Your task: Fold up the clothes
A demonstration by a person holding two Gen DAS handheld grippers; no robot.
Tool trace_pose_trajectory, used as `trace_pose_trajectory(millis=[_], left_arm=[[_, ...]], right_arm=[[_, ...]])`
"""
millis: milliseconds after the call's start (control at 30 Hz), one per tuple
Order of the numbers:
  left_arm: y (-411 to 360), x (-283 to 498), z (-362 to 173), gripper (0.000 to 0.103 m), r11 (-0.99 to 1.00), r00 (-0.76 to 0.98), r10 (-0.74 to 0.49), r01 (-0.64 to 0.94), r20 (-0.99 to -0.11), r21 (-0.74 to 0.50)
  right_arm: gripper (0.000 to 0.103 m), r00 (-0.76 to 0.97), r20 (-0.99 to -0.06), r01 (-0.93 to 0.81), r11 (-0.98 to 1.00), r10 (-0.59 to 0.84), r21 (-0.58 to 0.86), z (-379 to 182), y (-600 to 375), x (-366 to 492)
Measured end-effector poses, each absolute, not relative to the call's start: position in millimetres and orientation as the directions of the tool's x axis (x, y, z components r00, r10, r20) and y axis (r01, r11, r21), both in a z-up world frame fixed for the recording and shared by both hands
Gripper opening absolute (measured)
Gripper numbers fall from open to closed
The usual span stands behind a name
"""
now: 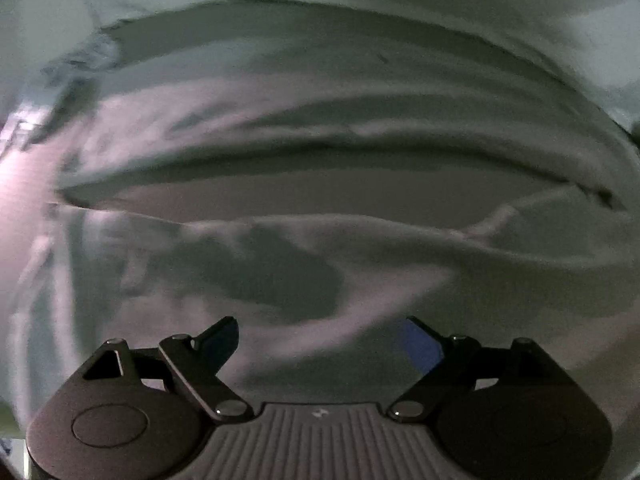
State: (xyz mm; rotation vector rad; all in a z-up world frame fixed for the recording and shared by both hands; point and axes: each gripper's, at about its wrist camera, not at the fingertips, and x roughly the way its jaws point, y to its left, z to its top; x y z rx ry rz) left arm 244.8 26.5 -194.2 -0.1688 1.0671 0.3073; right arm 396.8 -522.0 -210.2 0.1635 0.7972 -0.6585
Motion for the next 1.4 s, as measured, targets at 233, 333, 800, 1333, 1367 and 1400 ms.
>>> trace_pose_trajectory(millis=[233, 333, 800, 1333, 1367, 1400], left_arm=[[136, 209, -175, 0.089, 0.879, 0.456, 0.360, -0.458, -0.814, 0.132], [186, 213, -180, 0.089, 0.878, 0.469, 0.348, -0.468, -0.812, 0.106], [225, 213, -205, 0.003, 0.967, 0.578, 0.143, -0.255, -0.803, -0.012], [293, 198, -209, 0.045, 0.919, 0.528, 0.031, -0.349, -0.848, -0.183], [293, 194, -207, 0.049, 0.920, 0.527, 0.011, -0.338, -0.850, -0.198], [294, 186, -205, 0.055, 0.916, 0.522, -0.022, -0.330, -0.852, -0.226]], right_arm=[[0.074, 0.563, -0.728, 0.483, 0.870, -0.391, -0.093, -207, -427, 340], [0.074, 0.569, -0.745, 0.431, 0.898, -0.347, -0.089, -210, -374, 322], [0.075, 0.605, -0.713, 0.352, 0.922, -0.355, -0.160, -185, -192, 241], [0.077, 0.566, -0.780, 0.447, 0.895, -0.268, 0.016, -205, -157, 213], [0.077, 0.563, -0.785, 0.454, 0.890, -0.259, 0.032, -206, -157, 211], [0.078, 0.561, -0.788, 0.456, 0.889, -0.252, 0.039, -207, -155, 210]])
